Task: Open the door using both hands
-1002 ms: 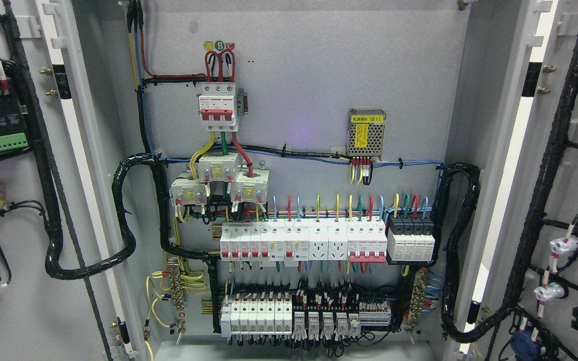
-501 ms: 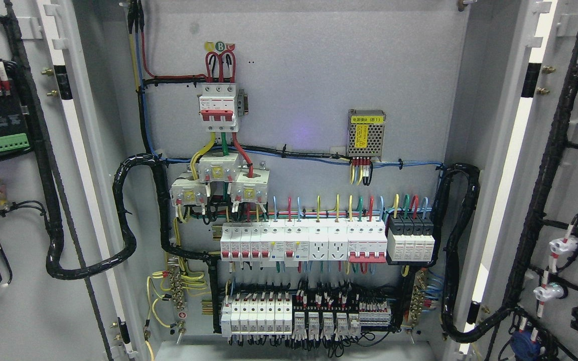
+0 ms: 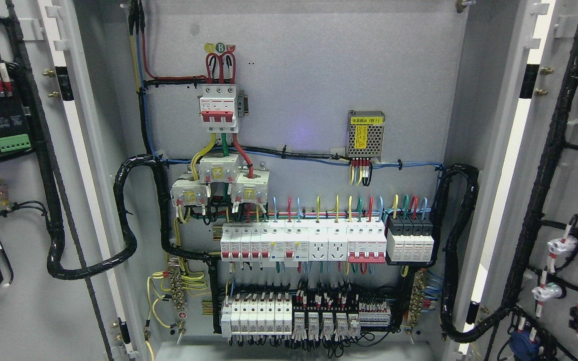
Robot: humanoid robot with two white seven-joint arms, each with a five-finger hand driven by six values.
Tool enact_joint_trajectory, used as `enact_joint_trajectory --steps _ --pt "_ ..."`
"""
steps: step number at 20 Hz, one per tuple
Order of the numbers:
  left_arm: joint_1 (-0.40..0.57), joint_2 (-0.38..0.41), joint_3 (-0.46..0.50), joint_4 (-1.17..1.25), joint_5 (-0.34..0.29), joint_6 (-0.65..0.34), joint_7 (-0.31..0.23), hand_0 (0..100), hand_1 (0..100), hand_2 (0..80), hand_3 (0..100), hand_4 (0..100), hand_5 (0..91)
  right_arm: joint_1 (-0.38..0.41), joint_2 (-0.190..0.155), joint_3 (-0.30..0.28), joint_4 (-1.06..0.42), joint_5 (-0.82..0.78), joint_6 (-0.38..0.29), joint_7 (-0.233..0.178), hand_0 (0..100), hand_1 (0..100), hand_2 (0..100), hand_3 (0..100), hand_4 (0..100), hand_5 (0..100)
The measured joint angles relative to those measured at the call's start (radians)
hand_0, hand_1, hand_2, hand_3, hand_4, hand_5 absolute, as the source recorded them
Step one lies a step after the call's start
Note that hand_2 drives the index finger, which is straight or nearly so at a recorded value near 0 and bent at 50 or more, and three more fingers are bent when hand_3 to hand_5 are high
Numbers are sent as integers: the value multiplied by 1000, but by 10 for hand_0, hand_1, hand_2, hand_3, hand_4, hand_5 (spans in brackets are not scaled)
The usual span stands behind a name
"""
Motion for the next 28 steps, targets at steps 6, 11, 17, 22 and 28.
enact_joint_trajectory --steps 6,11,17,22,28 --pt "-41 1 36 311 -1 19 -7 120 389 0 0 0 0 -269 155 38 494 21 99 -44 120 389 0 0 0 0" --pt "-195 -7 52 629 26 1 -8 120 389 0 0 0 0 -429 251 56 778 86 378 -193 120 389 0 0 0 0" --pt "-365 -34 82 928 67 -5 -8 120 389 0 0 0 0 -559 328 60 988 160 623 -347 120 389 0 0 0 0" --pt "-491 -61 99 1118 80 3 -9 120 389 0 0 0 0 -617 368 60 1096 184 692 -428 120 389 0 0 0 0" --pt "-618 -100 111 1277 85 8 -11 120 389 0 0 0 0 -644 400 42 1173 194 714 -443 120 389 0 0 0 0"
